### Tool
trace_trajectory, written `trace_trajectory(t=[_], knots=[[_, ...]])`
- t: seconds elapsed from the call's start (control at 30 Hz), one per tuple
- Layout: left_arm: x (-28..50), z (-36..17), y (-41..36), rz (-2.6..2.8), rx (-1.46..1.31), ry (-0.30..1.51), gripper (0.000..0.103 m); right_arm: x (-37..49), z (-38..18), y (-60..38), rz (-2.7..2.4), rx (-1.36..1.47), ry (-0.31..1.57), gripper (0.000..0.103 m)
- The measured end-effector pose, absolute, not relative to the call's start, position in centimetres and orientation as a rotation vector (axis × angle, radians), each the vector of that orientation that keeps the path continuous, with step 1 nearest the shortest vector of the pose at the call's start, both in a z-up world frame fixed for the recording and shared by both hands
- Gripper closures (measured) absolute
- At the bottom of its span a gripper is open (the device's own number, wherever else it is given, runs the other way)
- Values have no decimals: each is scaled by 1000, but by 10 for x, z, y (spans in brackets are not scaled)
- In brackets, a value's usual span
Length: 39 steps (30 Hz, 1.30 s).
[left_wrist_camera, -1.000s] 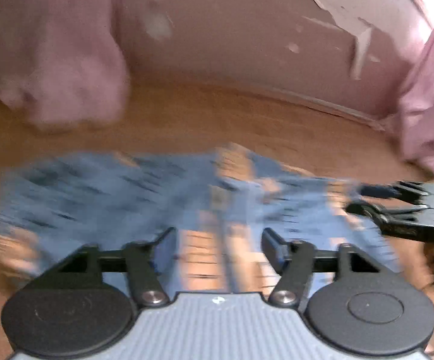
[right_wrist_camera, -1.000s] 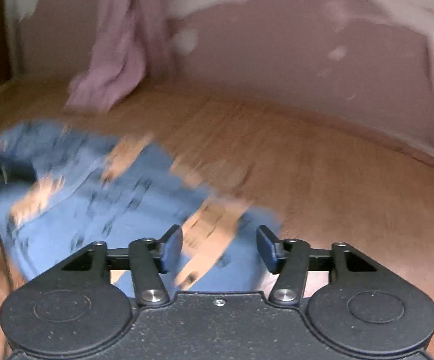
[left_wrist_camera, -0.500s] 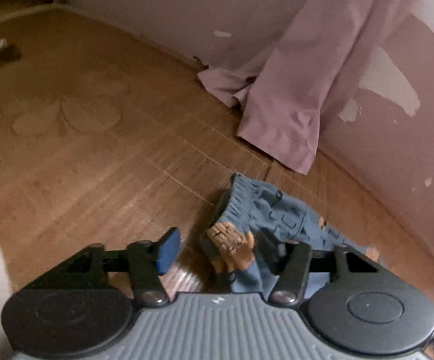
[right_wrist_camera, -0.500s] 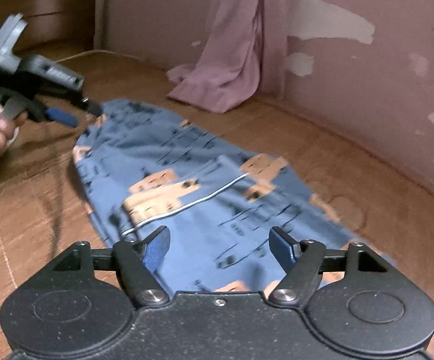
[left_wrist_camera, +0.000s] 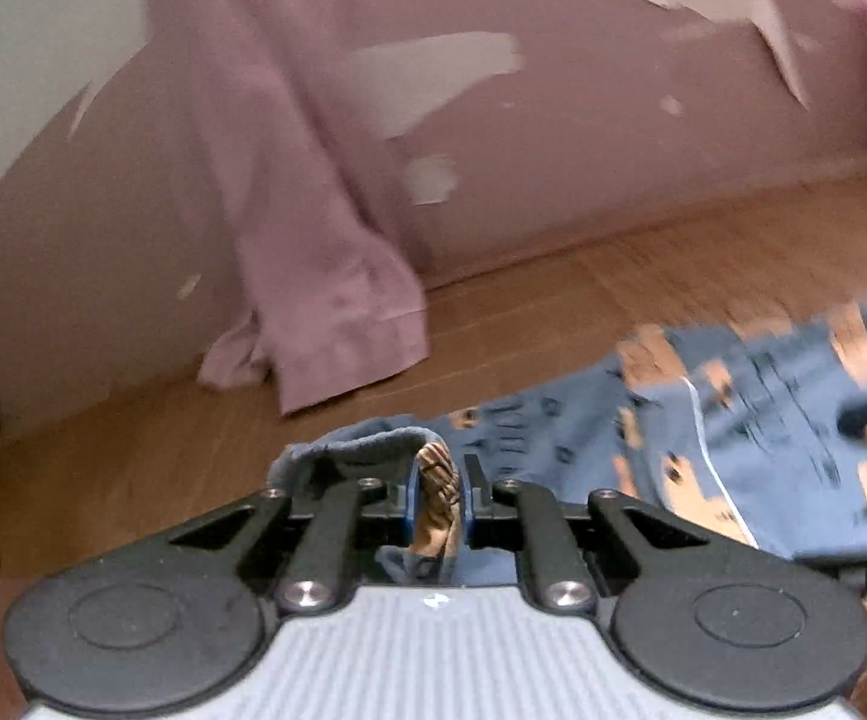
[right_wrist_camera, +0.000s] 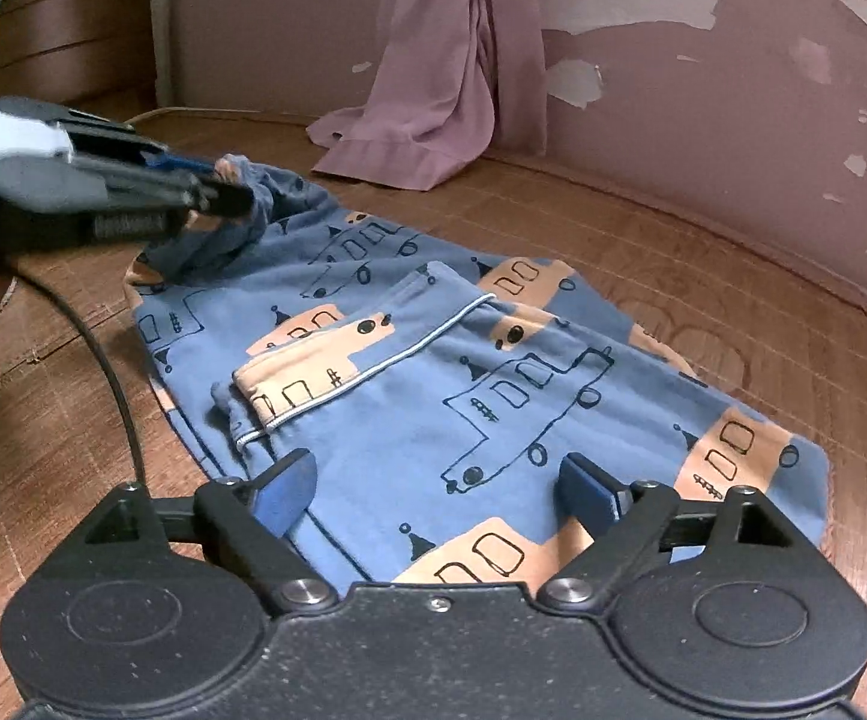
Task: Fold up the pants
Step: 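Grasp the elastic waistband with the left tool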
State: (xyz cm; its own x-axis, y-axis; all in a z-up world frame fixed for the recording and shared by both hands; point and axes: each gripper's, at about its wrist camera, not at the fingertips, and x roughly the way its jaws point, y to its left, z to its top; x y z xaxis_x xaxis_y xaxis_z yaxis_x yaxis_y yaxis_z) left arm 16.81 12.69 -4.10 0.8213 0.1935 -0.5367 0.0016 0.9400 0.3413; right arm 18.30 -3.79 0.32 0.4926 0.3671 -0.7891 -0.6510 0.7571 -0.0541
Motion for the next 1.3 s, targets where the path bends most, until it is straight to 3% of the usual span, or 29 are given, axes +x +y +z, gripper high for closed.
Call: trace_trajectory(t=[0.1, 0.33, 0.43, 0.53, 0.6, 0.67, 0.73, 0.83, 0.97, 1.07, 1.3], knots=[[169, -44, 127, 135, 354, 600, 88, 183, 3, -39, 630, -367, 853, 12], [176, -51, 198, 326, 105, 704, 86, 183, 2, -38, 624, -359, 853, 11], [176, -61, 220, 344, 43, 776, 81, 183, 2, -38, 623, -358, 853, 10], [173, -64, 225, 343, 18, 766, 69, 183, 1, -38, 622, -358, 852, 10], [175, -65, 228, 348, -11, 781, 44, 183, 1, -38, 622, -358, 852, 10], [174, -65, 231, 367, -44, 793, 37, 183, 1, -38, 622, -358, 852, 10], [173, -66, 236, 364, -81, 797, 37, 183, 1, -38, 623, -358, 852, 10], [172, -67, 241, 355, -108, 801, 37, 183, 1, -38, 622, -358, 851, 10], [172, -65, 240, 293, -122, 798, 61, 183, 1, -38, 623, -358, 851, 10], [173, -64, 236, 281, -94, 803, 66, 183, 1, -38, 623, -358, 851, 10], [173, -52, 212, 350, -3, 773, 88, 183, 1, -38, 620, -359, 851, 9]])
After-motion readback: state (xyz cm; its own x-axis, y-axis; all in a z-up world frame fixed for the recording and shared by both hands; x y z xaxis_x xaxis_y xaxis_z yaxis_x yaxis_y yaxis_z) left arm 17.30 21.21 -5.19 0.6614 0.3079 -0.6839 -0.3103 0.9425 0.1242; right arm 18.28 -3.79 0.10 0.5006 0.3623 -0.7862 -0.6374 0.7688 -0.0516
